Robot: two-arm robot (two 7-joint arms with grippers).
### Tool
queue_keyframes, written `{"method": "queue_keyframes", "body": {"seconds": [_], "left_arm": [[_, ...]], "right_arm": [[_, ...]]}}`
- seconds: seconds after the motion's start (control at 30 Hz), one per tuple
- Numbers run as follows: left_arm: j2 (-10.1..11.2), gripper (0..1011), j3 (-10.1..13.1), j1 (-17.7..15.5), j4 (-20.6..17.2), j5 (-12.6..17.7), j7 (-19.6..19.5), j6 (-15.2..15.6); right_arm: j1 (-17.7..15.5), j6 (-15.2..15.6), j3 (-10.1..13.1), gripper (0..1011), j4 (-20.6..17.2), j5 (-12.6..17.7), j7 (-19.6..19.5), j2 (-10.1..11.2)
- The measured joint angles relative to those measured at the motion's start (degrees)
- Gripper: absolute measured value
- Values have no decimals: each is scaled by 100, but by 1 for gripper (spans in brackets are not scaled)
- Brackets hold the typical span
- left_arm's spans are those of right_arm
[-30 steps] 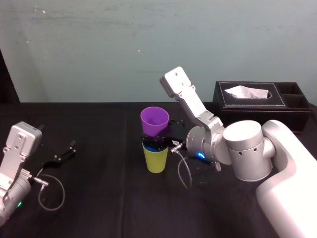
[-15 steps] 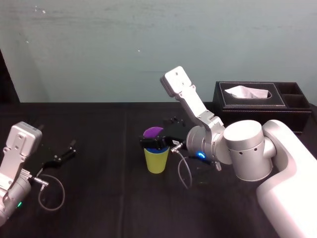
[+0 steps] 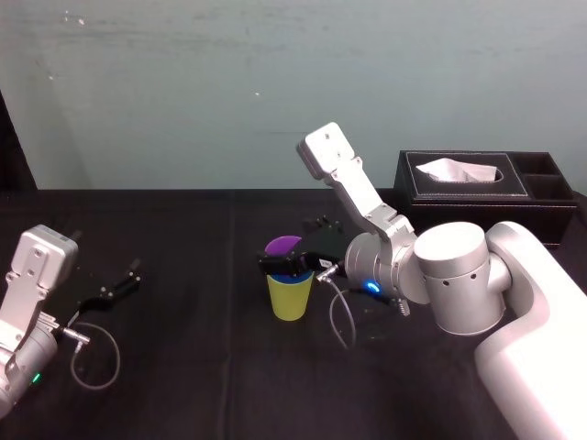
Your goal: Stack the three plastic cups sequentially using one hand.
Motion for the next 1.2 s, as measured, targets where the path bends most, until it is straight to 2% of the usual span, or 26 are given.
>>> {"method": "queue_keyframes", "body": {"seconds": [0.2, 0.47, 0.7, 0.83, 1.2], "left_arm": [[0, 1000, 0, 0, 0, 0, 0, 0], [0, 1000, 0, 0, 0, 0, 0, 0], [0, 1000, 0, 0, 0, 0, 0, 0], [0, 1000, 0, 0, 0, 0, 0, 0], [0, 1000, 0, 0, 0, 0, 0, 0]], "right_arm": [[-59, -64, 19, 1002, -71, 0, -24, 16], [-273, -337, 172, 1003, -276, 86, -144, 54], [-561, -805, 393, 1003, -508, 246, -348, 100], [-810, -1209, 532, 1003, -654, 249, -644, 106], [-1367, -2193, 775, 1003, -693, -83, -1381, 19]]}}
